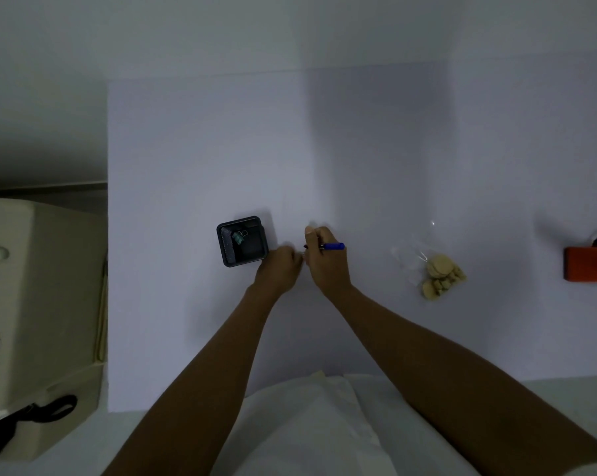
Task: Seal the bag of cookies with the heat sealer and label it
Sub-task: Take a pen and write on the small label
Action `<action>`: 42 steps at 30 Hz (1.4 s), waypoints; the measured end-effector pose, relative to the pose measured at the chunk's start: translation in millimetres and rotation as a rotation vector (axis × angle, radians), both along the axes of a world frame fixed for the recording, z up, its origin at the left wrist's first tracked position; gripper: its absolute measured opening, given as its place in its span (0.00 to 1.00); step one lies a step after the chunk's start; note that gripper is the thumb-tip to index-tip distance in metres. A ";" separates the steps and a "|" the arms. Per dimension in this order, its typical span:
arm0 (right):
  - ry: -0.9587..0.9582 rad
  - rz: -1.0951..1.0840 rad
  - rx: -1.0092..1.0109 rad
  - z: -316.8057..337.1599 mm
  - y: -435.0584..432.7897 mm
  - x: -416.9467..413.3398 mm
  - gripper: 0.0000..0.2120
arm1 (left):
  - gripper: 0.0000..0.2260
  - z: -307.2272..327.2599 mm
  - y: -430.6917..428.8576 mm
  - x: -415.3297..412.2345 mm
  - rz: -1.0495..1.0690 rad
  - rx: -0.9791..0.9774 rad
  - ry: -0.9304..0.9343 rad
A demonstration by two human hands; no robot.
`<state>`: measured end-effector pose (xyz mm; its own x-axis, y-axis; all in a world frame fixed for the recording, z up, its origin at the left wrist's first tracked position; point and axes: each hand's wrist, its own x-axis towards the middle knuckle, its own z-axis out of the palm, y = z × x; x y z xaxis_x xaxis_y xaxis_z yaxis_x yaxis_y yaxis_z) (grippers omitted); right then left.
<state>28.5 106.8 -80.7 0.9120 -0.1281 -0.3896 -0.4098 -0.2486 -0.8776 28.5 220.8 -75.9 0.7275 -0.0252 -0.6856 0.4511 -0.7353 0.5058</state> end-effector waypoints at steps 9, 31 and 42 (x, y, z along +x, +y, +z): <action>0.055 -0.023 0.022 8.4 -0.7 -0.6 0.20 | 0.21 18.3 0.9 -8.3 0.059 -0.086 -0.044; -0.130 0.034 0.306 157.6 -26.6 -27.4 0.21 | 0.39 135.7 15.7 -43.5 0.037 -0.480 -0.418; -0.146 0.069 0.284 190.9 -20.2 -40.1 0.20 | 0.38 175.7 16.9 -64.3 -0.069 -0.383 -0.425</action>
<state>-11.7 86.7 110.3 0.9636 0.0306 -0.2657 -0.2656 -0.0084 -0.9640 -35.8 237.7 99.8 0.9249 -0.2715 -0.2661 0.1076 -0.4844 0.8682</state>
